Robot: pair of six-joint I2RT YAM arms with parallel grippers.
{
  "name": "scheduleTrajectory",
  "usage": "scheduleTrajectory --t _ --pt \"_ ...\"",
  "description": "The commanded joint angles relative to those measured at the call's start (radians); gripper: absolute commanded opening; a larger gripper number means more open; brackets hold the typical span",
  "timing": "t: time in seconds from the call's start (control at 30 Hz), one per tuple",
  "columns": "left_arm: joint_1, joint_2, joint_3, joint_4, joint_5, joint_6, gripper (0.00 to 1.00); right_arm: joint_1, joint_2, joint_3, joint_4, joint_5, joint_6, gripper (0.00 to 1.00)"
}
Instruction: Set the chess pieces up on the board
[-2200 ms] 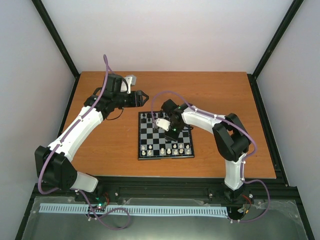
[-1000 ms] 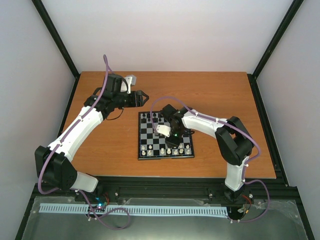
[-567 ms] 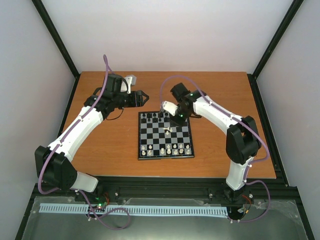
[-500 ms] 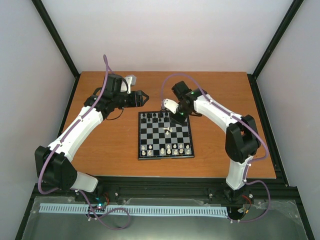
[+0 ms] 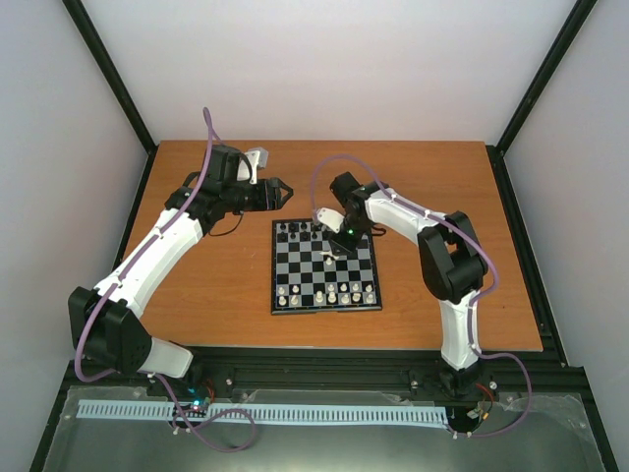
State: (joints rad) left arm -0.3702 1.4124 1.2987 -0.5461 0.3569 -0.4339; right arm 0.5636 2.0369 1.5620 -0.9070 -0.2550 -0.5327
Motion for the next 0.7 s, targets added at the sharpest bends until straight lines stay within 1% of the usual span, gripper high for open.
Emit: scheduleTrajectory --t 0.0,0.17,0.4,0.5,0.6,0.67 --pt "0.011 -0.015 0.027 0.025 0.014 -0.014 0.68 0.004 0.019 -0.002 0.02 -0.022 0.011 0.29" --pt "0.011 -0.015 0.027 0.025 0.014 -0.014 0.68 0.004 0.034 -0.005 0.029 -0.02 0.008 0.22" --pt "0.011 -0.016 0.027 0.025 0.016 -0.016 0.68 0.004 0.034 -0.013 0.033 -0.01 0.01 0.1" --pt "0.011 -0.017 0.027 0.024 0.017 -0.017 0.68 0.004 0.016 -0.029 0.035 -0.009 0.01 0.09" --pt "0.011 -0.018 0.027 0.025 0.019 -0.018 0.68 0.004 0.017 -0.039 0.033 -0.007 0.009 0.13" --pt "0.011 -0.018 0.027 0.025 0.02 -0.017 0.68 0.004 0.02 -0.044 0.033 -0.005 0.008 0.13"
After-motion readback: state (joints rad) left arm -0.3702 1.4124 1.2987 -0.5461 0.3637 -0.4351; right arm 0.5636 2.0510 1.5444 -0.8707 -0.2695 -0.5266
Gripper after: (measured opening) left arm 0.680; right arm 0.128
